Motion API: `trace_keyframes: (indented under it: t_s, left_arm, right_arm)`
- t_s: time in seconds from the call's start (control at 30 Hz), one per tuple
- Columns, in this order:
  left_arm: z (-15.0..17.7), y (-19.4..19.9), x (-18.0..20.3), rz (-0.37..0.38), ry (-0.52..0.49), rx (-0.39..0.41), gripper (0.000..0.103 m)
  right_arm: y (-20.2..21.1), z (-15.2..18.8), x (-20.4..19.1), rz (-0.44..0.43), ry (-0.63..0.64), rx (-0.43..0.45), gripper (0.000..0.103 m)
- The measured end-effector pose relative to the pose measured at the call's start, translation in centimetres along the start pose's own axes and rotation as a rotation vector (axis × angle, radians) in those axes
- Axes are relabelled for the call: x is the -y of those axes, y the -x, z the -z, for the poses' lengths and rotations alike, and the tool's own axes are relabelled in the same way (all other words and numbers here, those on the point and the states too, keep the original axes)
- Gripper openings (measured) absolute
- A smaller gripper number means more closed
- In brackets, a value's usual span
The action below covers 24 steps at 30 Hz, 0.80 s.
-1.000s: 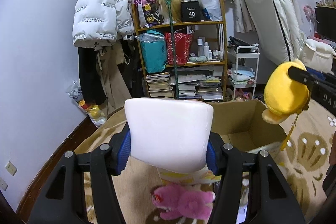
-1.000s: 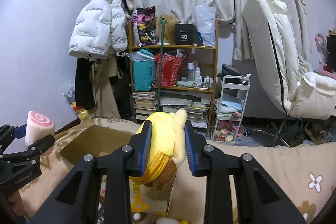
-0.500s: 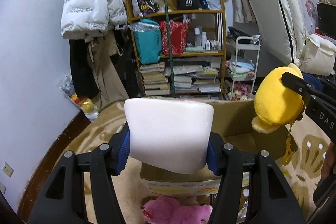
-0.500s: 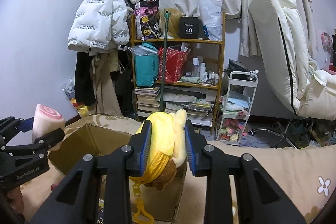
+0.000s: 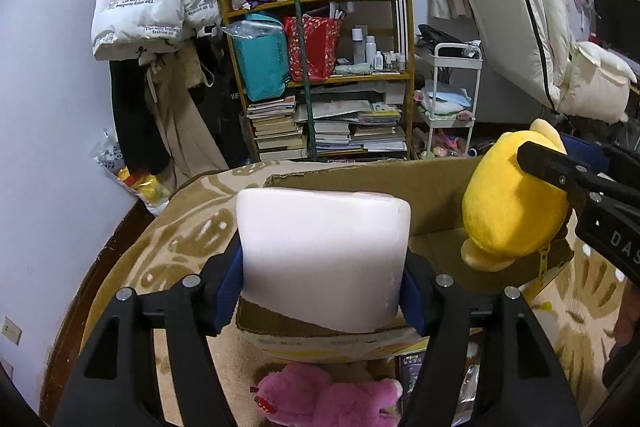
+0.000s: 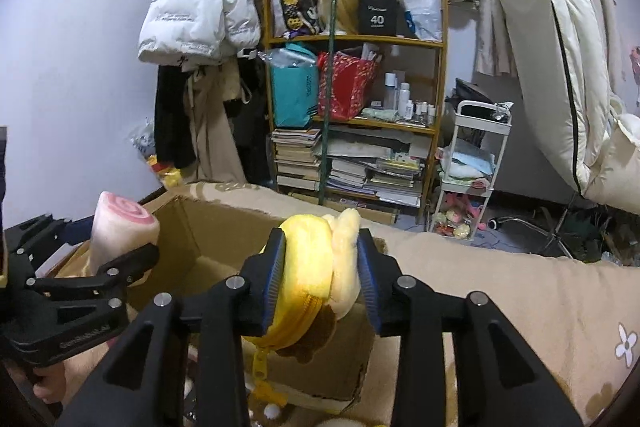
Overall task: Organize soft objects
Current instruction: 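Carry the swirl cushion and yellow plush into the box and release both, then move both tools back toward the remaining toys beside the box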
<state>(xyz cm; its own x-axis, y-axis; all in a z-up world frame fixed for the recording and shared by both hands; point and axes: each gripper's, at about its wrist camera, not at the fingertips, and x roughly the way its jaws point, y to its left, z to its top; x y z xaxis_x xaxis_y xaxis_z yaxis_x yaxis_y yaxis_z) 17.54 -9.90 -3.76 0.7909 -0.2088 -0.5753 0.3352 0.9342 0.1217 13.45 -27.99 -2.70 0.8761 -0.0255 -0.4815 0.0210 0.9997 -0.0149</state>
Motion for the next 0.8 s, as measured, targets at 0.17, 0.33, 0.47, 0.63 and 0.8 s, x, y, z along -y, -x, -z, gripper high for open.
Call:
trace_keyframes:
  t_s: [0.17,0.33,0.47,0.63,0.8]
  left_arm:
    - [0.2,-0.1,-0.3,0.014,0.013,-0.025,0.07]
    - [0.2,-0.4,-1.2,0.05,0.053,-0.066,0.072]
    - [0.3,-0.2,-1.6,0.04,0.059,-0.071,0.077]
    - [0.2,0.9,-1.6,0.035,0.052,-0.03,0.085]
    - [0.6,1.5,-1.5,0.011,0.044,-0.035,0.089]
  right_arm:
    - [0.0,0.4,-0.7,-0.015,0.036,-0.031,0.04]
    - [-0.1,0.7,-0.4,-0.027,0.027,-0.049,0.041]
    - [0.3,0.7,0.2,-0.034,-0.012,-0.041,0.058]
    - [1.0,0.7,0.8,-0.024,-0.042,-0.043,0.065]
    - [1.9,0.9,1.5,-0.019,-0.072,-0.05,0.075]
